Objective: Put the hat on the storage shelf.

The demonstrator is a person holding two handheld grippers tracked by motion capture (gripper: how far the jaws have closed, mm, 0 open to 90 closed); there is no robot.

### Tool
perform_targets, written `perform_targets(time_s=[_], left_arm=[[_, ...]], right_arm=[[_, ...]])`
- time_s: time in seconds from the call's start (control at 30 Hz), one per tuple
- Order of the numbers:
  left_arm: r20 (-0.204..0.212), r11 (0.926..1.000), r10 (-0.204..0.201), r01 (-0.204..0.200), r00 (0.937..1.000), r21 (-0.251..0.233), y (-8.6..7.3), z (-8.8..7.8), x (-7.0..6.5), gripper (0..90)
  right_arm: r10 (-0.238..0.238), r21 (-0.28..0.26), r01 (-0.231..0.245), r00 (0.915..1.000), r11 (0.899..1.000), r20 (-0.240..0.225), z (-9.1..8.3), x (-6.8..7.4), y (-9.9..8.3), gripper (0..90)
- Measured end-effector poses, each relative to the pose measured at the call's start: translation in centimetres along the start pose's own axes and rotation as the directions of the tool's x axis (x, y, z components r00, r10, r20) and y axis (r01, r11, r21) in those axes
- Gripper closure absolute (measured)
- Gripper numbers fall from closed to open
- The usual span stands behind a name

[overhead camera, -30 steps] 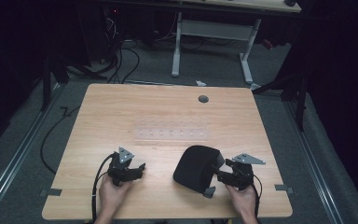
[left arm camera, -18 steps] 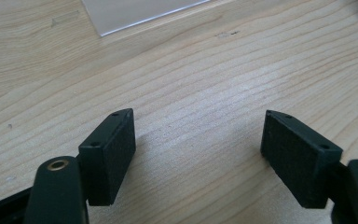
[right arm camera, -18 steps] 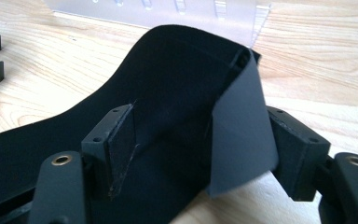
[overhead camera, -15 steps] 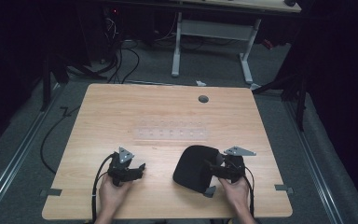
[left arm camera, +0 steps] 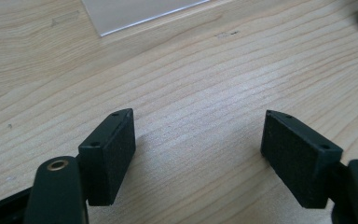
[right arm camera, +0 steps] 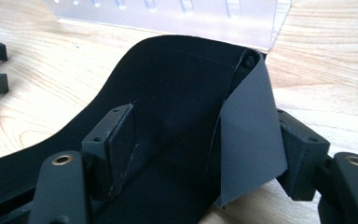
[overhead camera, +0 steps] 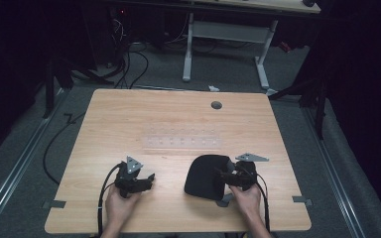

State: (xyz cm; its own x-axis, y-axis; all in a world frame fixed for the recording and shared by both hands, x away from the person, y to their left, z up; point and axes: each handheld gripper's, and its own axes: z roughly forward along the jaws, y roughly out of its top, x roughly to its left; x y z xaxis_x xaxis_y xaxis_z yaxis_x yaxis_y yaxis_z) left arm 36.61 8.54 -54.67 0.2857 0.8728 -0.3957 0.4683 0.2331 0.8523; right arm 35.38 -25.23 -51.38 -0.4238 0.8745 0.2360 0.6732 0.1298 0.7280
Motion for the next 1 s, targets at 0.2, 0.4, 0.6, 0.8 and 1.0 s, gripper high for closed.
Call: perform_targets(time_s=[0.2,0.4,0.6,0.8,1.0], left_arm=[[0.000,1.0000,0.000,0.000,1.0000,0.000,0.0,0.0,0.0,26.6],[0.000,1.0000,0.000,0.000,1.0000,0.000,0.0,0.0,0.0,26.6],[0.000,1.0000,0.000,0.000,1.0000,0.000,0.0,0.0,0.0,26.6],[0.000,1.0000,0.000,0.000,1.0000,0.000,0.0,0.0,0.0,26.6],[-0.001,1.0000,0.001,-0.001,1.0000,0.000,0.0,0.0,0.0,26.6]], right_arm=[[-0.006,0.026,0.006,1.0000,1.000,-0.004,0.6,-0.1,-0.2,30.6],[0.009,0.031,-0.008,0.9997,0.999,-0.024,0.8,-0.4,-0.6,34.4],[-0.006,0.026,0.007,0.9997,1.000,-0.024,0.6,-0.7,-1.0,45.9],[-0.008,0.022,0.009,0.9990,1.000,-0.045,0.3,-1.2,-1.5,58.3],[-0.014,0.016,0.015,0.9960,1.000,-0.088,-0.1,-1.4,-1.9,72.2]])
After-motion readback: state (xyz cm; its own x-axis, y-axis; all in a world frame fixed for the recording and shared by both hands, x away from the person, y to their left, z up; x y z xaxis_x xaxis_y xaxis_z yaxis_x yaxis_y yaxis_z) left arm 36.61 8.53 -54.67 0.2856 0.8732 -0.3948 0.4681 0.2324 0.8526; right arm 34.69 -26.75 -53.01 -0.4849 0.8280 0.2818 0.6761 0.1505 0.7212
